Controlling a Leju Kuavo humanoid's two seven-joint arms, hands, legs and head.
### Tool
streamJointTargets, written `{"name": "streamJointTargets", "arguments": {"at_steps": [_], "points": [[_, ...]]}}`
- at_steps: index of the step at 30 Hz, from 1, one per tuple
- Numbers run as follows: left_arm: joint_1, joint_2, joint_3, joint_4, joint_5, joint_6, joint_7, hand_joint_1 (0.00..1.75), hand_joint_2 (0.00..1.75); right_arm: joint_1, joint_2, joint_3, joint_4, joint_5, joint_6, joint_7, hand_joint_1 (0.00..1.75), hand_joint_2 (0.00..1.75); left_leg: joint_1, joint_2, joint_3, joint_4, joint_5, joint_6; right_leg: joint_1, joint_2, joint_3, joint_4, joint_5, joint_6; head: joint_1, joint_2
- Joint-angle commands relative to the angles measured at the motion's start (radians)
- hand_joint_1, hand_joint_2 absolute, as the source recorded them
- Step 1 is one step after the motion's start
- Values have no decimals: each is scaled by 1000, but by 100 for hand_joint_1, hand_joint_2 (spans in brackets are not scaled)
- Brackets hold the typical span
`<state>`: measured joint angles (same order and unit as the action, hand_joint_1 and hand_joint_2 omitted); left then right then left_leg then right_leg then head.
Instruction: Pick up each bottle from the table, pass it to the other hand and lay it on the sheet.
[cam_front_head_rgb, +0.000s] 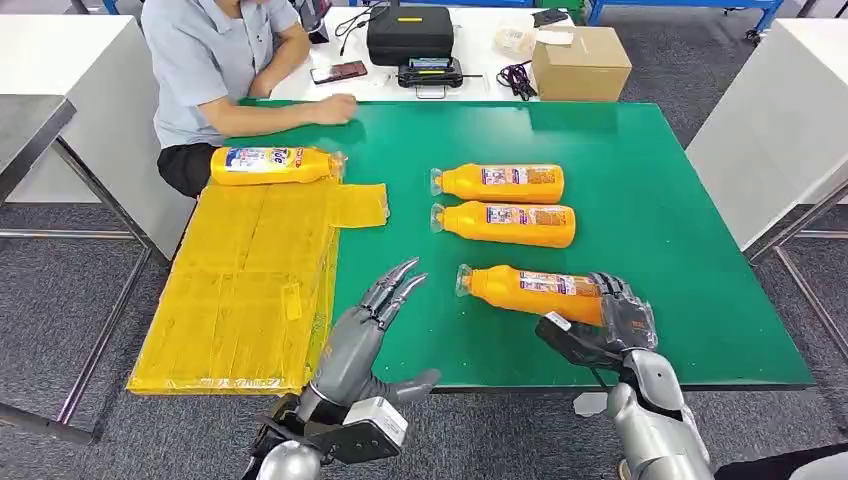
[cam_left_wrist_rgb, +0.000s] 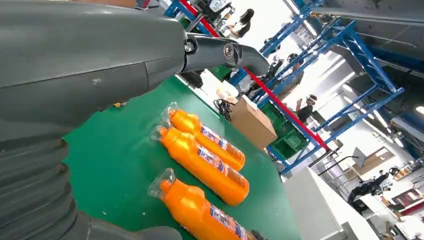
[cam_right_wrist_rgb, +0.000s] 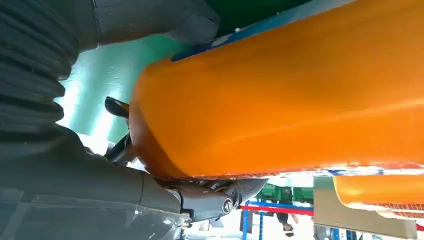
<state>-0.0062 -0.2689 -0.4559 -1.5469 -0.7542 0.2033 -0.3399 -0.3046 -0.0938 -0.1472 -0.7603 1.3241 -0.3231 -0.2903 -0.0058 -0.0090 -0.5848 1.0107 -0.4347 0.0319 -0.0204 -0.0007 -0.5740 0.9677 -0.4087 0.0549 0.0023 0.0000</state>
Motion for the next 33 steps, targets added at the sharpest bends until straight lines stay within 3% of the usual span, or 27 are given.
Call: {"name": "streamJointTargets", "arguments": {"at_steps": [1,8,12,16,17,20,27,30,33], "points": [[-27,11,-19,50,2,-3,1,0,175,44,2,-21,103,1,17,3,175,175,2,-3,1,-1,1,-2,2,-4,3,-3,0,-2,0,0],[-28,12,-22,53,4,-4,0,0,175,47,8,-26,99,-25,21,-14,175,175,2,-4,1,-1,0,-3,3,-5,4,-2,0,-3,0,0],[-4,-11,19,22,100,43,-43,0,175,79,54,-89,9,-213,80,-151,175,175,2,-3,2,-1,0,-2,2,-4,3,-2,0,-2,0,0],[28,-37,69,-25,251,67,-69,0,175,122,112,-105,-145,-318,131,-172,175,175,3,0,0,-1,-1,-3,3,-1,2,-1,-1,-4,0,0],[56,-80,128,-52,433,131,-106,0,175,134,171,-148,-236,-446,151,-265,175,175,2,2,0,0,-1,-2,2,1,2,-1,0,-3,0,0],[71,-80,169,-61,566,124,-82,0,175,165,217,-123,-394,-488,191,-231,175,175,2,5,-1,0,-3,-4,3,4,-1,2,-1,-4,0,0],[68,-80,165,-47,574,126,-90,0,175,164,209,-124,-386,-490,197,-228,175,175,2,-1,-9,0,1,-1,2,-1,-5,1,-1,-1,0,0],[59,-80,177,4,713,84,-40,0,175,148,214,-117,-383,-515,200,-253,175,175,3,1,-8,0,-1,-2,3,1,-4,1,-1,-2,0,0],[56,-80,182,24,730,77,-68,0,175,142,210,-112,-368,-520,196,-251,175,175,1,2,-8,0,-1,-2,1,1,-4,1,-1,-3,0,0]]}}
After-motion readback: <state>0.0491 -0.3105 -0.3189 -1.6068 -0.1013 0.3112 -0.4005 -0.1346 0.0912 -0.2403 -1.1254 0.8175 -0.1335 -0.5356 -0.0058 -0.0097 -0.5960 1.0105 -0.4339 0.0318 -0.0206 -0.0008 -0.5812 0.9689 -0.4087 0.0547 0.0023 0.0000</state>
